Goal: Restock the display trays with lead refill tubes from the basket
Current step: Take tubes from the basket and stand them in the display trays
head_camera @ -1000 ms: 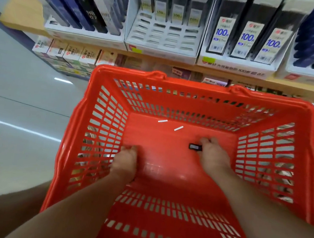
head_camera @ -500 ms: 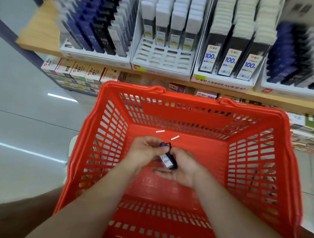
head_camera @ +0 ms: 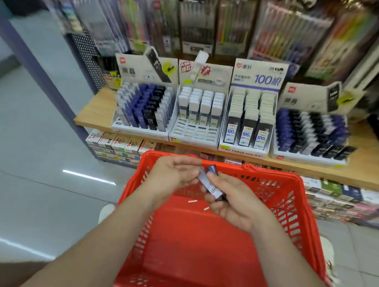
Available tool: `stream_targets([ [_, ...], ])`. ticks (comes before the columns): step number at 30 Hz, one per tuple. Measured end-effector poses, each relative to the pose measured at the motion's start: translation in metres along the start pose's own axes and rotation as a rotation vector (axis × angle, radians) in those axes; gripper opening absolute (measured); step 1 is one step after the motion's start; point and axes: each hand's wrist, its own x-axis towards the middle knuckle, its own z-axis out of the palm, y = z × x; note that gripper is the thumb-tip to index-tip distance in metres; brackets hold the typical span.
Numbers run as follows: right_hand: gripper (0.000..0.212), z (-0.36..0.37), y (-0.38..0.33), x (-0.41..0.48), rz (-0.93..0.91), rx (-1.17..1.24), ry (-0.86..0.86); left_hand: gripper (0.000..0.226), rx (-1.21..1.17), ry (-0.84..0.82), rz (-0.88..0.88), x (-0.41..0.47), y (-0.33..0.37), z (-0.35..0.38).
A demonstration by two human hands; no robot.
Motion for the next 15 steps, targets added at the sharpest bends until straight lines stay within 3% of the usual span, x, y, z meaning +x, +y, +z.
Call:
stream_targets([
  [4, 0.009, 0.012, -0.022, -0.015, -0.064, 0.001, -0.025, 0.024, 0.046, 0.004, 0.073, -0.018, 0.043, 0.002],
  [10, 0.020, 0.039, -0.053, -0.024, -0.174, 0.011, -0.012, 0.028, 0.300, -0.159, 0.108, -0.037, 0.099, -0.007],
  [15, 0.019, 0.069, -0.081, -0.026, -0.249, 0.004, 0.001, 0.011, 0.442, -0.111, 0.194, -0.047, 0.125, 0.005],
])
